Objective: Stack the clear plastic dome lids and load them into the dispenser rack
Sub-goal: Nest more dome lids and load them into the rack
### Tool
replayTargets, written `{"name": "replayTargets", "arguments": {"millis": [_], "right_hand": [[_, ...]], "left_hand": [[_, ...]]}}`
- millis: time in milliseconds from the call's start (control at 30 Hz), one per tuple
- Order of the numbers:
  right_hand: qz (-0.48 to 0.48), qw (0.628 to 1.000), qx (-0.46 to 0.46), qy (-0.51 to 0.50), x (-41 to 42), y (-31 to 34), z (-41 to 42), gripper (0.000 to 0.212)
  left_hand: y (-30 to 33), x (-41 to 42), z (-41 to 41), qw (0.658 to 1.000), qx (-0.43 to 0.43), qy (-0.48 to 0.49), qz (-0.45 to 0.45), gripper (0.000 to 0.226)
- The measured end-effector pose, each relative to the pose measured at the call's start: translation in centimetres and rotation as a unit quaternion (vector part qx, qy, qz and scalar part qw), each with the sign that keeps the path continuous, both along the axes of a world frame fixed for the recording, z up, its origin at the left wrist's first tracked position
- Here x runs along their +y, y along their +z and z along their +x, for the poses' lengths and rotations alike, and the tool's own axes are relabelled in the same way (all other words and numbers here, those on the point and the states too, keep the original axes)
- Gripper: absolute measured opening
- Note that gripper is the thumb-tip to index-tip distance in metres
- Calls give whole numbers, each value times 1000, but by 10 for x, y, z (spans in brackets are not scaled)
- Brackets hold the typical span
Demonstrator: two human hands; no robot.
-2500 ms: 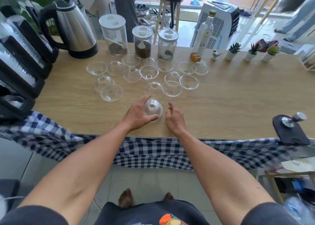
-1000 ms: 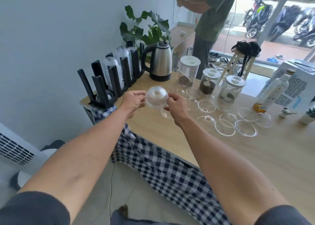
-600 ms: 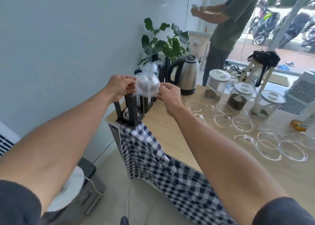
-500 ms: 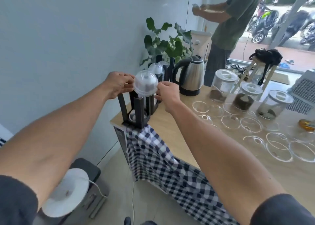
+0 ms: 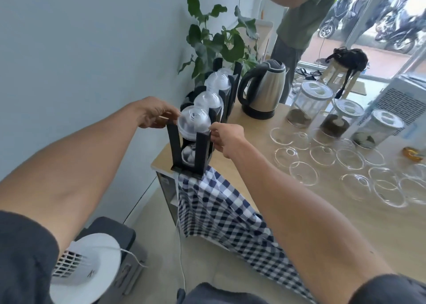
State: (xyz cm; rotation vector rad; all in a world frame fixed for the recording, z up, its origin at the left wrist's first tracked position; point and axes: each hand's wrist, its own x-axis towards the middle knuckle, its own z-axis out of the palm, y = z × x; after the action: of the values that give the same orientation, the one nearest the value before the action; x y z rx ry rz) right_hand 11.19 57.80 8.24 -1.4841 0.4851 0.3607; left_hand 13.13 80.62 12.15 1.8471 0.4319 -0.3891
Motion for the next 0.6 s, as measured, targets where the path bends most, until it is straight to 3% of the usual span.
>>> {"name": "replayTargets", "arguments": {"millis": [233,333,600], "right_hand": [[-6,998,62,-21,8,-39,9,7],[-18,998,64,-22,12,-55,9,18],[-44,996,73,-26,16,-84,7,11]], "left_hand": [[-50,12,17,991,125,2,-42,10],[-77,13,18,988,137,15,-69,8],[-113,11,13,987,134,40,-77,8]]}}
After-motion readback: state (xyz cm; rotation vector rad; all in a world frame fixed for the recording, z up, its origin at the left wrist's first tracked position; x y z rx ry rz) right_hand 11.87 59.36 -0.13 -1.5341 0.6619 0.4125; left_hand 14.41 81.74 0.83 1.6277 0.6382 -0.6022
